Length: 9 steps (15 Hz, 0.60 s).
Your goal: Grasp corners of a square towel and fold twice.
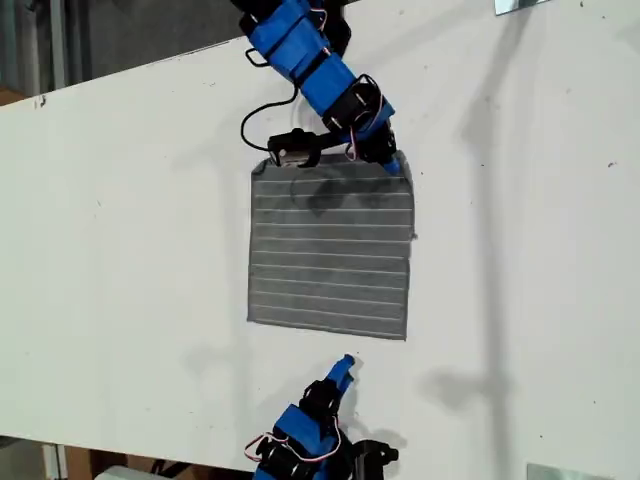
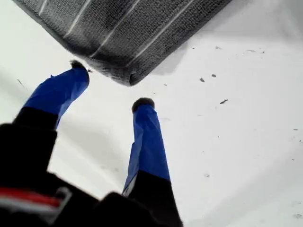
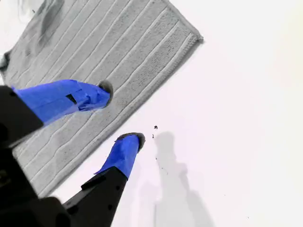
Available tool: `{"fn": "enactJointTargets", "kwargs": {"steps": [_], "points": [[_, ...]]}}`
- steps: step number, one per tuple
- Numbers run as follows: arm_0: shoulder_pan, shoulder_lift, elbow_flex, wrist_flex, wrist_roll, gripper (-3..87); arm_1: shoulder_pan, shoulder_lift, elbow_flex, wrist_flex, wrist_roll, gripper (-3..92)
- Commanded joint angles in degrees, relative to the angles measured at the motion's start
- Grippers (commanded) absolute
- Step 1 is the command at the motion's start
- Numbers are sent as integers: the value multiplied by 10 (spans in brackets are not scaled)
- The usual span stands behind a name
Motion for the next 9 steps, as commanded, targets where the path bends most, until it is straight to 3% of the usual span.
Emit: {"fn": "enactJointTargets", "kwargs": {"steps": [1, 9], "points": [[7, 2, -5, -16, -4, 173, -12, -8, -25, -24, 10, 248], [6, 4, 2, -21, -4, 172, -6, -76, -11, -107, 3, 248]]}}
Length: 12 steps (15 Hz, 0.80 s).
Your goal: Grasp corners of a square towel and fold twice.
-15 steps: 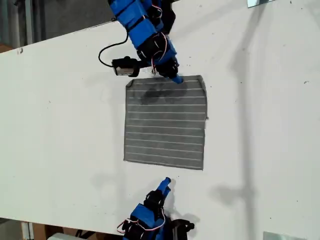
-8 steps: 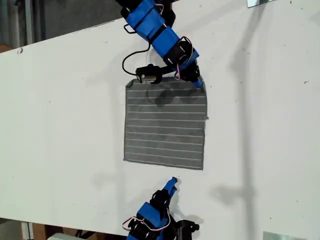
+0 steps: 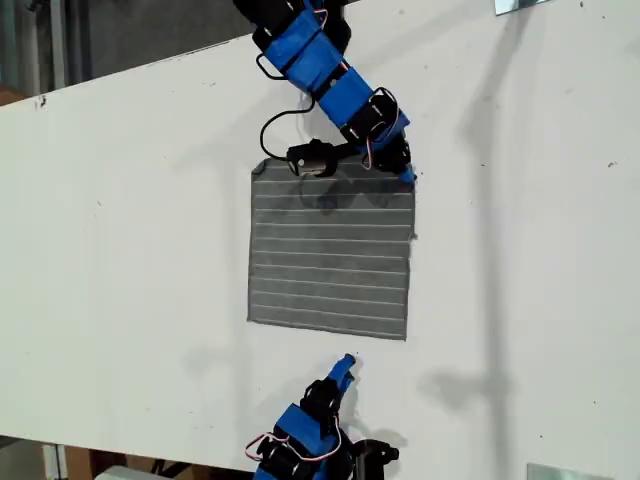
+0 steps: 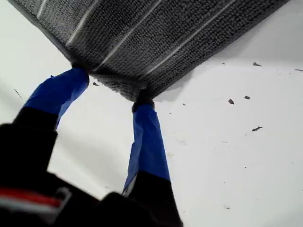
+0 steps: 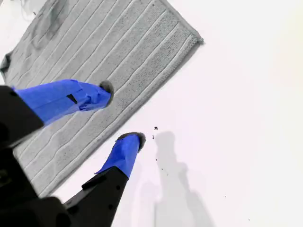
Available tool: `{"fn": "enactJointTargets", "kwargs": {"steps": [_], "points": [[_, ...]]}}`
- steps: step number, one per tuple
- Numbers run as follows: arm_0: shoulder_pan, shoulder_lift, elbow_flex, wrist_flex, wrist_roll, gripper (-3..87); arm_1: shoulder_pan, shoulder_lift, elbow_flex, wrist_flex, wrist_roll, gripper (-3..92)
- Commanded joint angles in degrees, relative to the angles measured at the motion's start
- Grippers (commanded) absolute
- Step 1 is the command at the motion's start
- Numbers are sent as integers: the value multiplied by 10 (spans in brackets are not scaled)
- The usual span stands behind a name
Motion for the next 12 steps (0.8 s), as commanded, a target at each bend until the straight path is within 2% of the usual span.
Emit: {"fn": "enactJointTargets", "kwargs": {"steps": [1, 3, 4, 6, 8, 9, 11, 12], "points": [[6, 4, -4, -16, -4, 172, 4, 5, 0, -16, -1, 238], [6, 4, -2, -18, -4, 172, 5, 5, 34, -61, -1, 123], [6, 3, 0, -21, -4, 172, 5, 5, 55, -89, 2, 124], [6, -3, 4, -30, -4, 173, 0, 2, 79, -125, 7, 287], [5, -5, 7, -36, -3, 173, -2, -4, 83, -128, 5, 309], [4, -5, 7, -38, -2, 173, -2, -4, 95, -144, 5, 287], [4, -11, 10, -40, -4, 173, -1, -8, 111, -171, 11, 77], [7, -15, 11, -47, -4, 174, 2, -10, 112, -175, 14, 13]]}}
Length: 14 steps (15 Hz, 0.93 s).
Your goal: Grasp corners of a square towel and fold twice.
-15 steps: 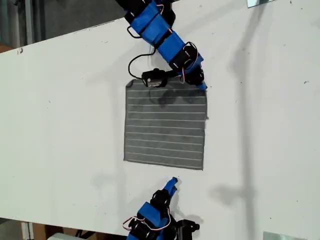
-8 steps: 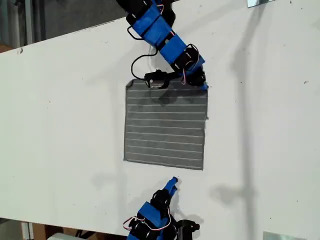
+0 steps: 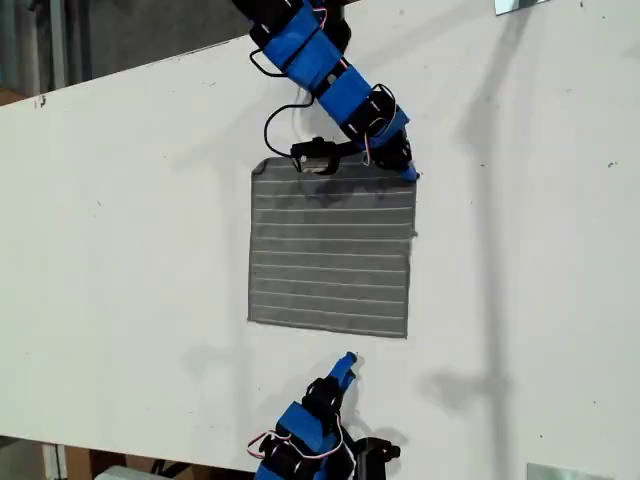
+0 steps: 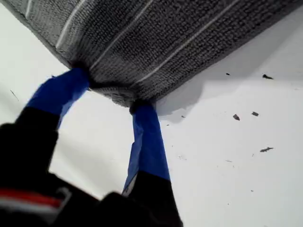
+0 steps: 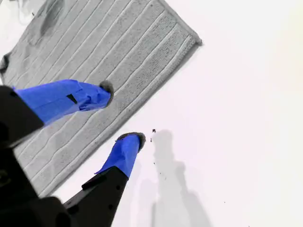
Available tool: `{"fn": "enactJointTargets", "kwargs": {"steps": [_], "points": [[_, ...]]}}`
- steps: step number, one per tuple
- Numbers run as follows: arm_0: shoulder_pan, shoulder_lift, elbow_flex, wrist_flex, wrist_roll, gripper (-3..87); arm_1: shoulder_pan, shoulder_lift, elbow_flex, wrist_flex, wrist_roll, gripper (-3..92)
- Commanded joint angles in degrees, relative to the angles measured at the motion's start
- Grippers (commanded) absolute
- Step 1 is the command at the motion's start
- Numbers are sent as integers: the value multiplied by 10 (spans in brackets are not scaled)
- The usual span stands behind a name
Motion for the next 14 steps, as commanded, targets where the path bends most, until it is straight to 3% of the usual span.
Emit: {"fn": "enactJointTargets", "kwargs": {"steps": [1, 3, 10, 12, 14], "points": [[6, -18, -4, -31, -4, 175, 5, -9, 4, -13, 4, -1], [9, -110, -33, -70, 3, 178, 5, -9, 4, -16, 1, -1], [40, -337, -197, -106, 11, 181, 3, -4, 4, -11, 1, -1], [64, -392, -214, -181, 11, 187, 2, -3, 3, -11, 1, -1], [83, -470, -255, -210, 4, 192, 0, 0, 3, -10, 1, -1]]}}
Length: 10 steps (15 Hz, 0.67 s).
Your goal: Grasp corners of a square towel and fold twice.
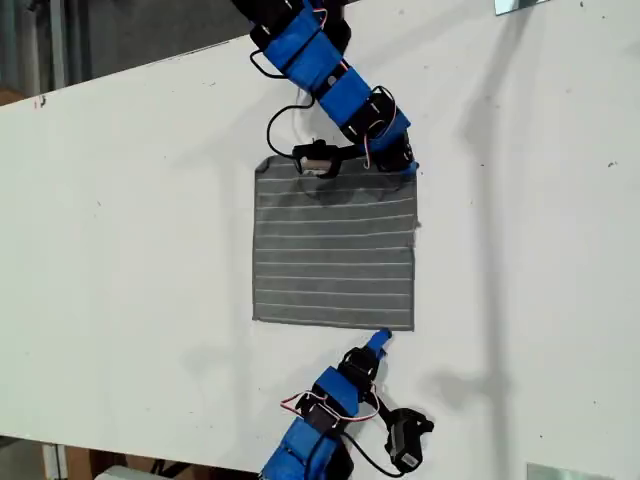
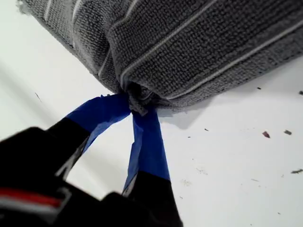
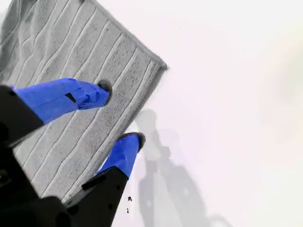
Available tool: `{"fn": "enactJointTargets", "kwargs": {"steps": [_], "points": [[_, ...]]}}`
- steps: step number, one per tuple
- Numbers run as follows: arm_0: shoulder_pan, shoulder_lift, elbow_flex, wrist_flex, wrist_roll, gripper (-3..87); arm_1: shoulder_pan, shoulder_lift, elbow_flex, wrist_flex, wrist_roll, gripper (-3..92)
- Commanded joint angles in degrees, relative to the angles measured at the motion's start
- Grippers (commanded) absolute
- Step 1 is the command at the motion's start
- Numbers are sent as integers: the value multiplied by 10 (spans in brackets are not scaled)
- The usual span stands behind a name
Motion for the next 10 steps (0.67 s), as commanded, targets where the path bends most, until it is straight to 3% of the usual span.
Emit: {"fn": "enactJointTargets", "kwargs": {"steps": [1, 4, 6, 8, 9, 10], "points": [[15, -91, -70, -55, 8, 198, -2, 3, 1, 4, 0, -1], [8, -199, -61, -178, 6, 209, -4, 3, -28, 36, -1, -1], [6, -237, -63, -209, -2, 206, -4, 2, -61, 76, -4, -1], [4, -268, -89, -207, -4, 123, -5, 0, -74, 91, -4, -1], [5, -272, -114, -170, -11, 11, -5, 0, -75, 91, -4, -1], [5, -275, -139, -127, -14, -1, -5, -1, -76, 91, -4, -1]]}}
